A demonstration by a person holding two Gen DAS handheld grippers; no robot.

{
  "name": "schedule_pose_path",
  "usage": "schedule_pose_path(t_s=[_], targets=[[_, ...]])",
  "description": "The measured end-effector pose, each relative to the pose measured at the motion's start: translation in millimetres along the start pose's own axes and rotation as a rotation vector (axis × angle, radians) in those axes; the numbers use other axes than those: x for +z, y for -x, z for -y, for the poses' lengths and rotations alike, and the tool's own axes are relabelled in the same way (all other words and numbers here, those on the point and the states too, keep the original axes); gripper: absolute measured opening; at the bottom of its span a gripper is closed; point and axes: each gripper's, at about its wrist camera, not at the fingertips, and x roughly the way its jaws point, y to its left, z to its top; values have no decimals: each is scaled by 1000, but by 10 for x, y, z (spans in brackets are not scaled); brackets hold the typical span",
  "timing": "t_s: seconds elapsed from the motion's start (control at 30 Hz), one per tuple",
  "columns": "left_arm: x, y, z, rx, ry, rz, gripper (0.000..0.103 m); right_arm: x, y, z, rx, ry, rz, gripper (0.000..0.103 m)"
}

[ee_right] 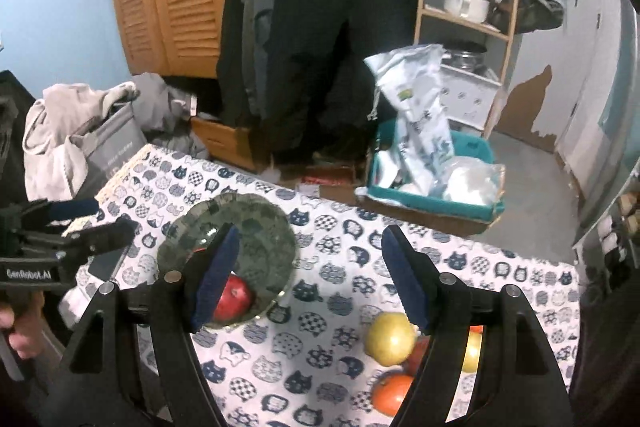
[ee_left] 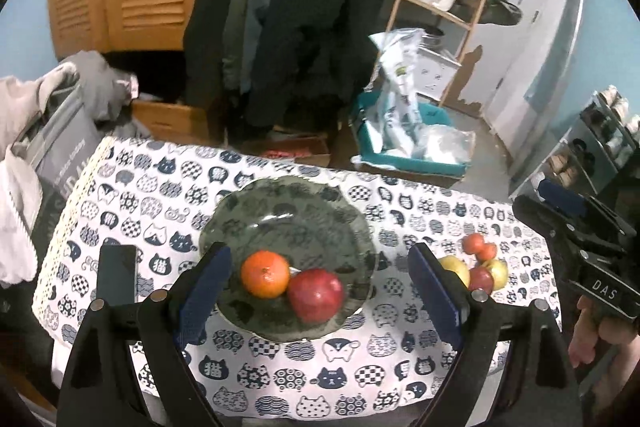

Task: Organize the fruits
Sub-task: 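Lift both tools away from the bowl and move back toward the fruit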

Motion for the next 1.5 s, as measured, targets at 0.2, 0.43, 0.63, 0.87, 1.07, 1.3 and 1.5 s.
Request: schedule_pose_path(t_s=[0.2, 0.43, 0.63, 0.87, 1.07, 1.3, 1.5], targets=[[3, 64, 214, -31, -32, 13, 91, -130, 259, 257, -31, -16, 24, 74], [2, 22, 468, -51, -73, 7, 91, -268, 458, 582, -69, -57, 43, 74], [-12, -96, 697, -67, -112, -23, 91, -397, 593, 847, -120, -77, 49, 74], [-32, -186, 976, -92, -152, -40, 91, -539, 699, 1128, -162, -117, 45, 74], [-27, -297, 1181, -112, -180, -61, 91, -679, 724, 1329, -189, -152, 29, 74], [-80, -481, 1404, -119, -216, -104, 91, -814, 678, 1563, -210, -201, -2, 74], [-149, -683, 1553, -115, -238, -148, 91, -923, 564, 1738, -215, -237, -42, 74]])
